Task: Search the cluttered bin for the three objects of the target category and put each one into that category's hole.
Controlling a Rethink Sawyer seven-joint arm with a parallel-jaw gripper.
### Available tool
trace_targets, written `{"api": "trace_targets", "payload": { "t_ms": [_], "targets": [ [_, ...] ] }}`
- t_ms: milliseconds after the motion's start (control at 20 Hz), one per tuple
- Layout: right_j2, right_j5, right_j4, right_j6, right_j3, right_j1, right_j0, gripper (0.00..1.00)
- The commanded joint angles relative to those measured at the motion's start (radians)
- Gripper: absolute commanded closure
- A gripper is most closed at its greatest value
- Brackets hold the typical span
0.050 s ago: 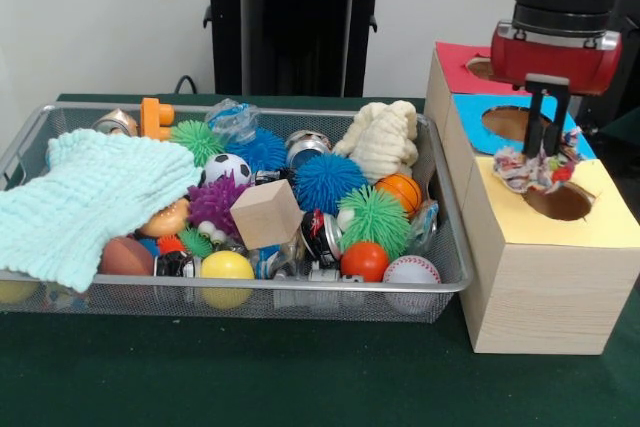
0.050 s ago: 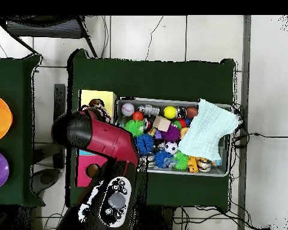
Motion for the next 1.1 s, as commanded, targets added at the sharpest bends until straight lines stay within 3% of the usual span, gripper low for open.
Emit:
{"api": "trace_targets", "payload": {
  "t_ms": [50,250,550,600,1100],
  "targets": [
    [0.090,-0.030,0.052,0.268,-0.093,0.082,-0.011,1.00],
    [0.124,-0.062,0.055,0.233,-0.132,0.117,-0.038,1.00],
    [0.119,-0.108,0.031,0.203,-0.127,0.125,-0.037,1.00],
    [0.093,-0.087,0.024,0.209,-0.143,0.135,-0.024,0.00],
    [-0.089,0.179,0.014,0.336,-0.246,0.198,0.063,0.00]
  ]
}}
